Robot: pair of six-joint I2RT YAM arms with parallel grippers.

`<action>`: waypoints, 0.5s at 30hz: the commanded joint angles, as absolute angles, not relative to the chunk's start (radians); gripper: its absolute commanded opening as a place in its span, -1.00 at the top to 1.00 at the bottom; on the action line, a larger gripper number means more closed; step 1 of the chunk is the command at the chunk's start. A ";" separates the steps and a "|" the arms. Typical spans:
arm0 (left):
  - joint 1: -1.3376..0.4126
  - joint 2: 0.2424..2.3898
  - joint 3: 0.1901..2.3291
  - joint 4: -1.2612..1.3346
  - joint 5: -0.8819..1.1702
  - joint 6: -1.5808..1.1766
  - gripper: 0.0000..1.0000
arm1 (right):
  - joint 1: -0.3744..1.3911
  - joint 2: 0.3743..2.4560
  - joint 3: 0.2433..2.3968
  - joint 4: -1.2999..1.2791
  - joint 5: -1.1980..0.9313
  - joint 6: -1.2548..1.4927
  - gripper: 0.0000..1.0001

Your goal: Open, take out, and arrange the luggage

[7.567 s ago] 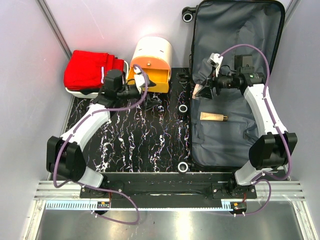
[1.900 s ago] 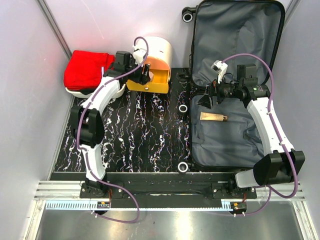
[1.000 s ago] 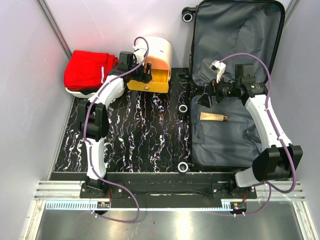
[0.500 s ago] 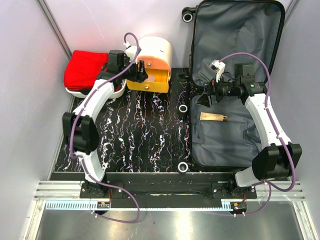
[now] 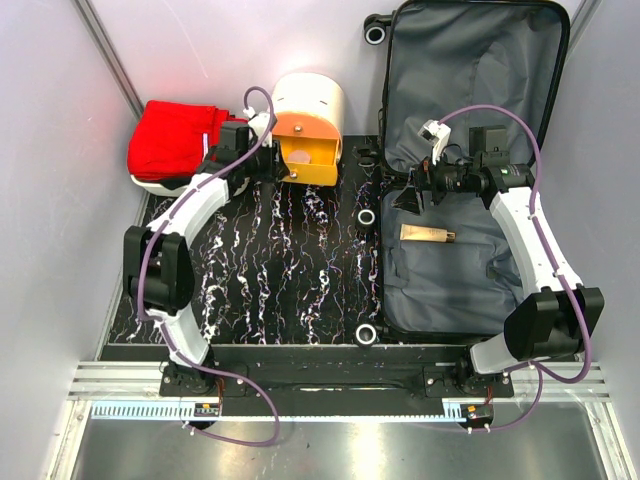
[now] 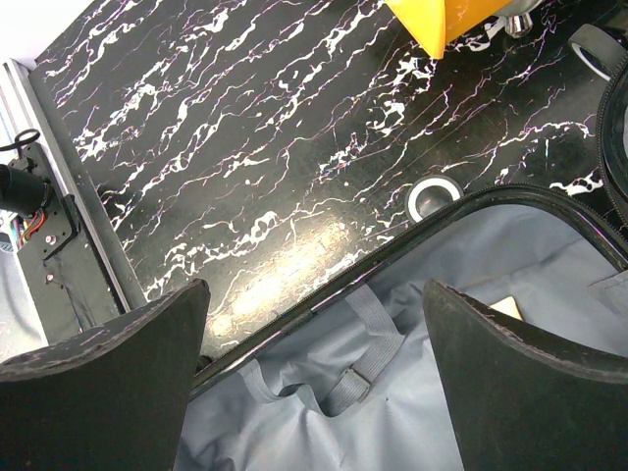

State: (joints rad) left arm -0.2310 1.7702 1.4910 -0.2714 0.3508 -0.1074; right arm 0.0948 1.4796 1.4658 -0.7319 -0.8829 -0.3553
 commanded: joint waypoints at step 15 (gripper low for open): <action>-0.232 2.083 1.721 0.126 0.238 -0.202 0.21 | 0.100 1.483 1.526 -0.778 -0.842 -0.385 -0.99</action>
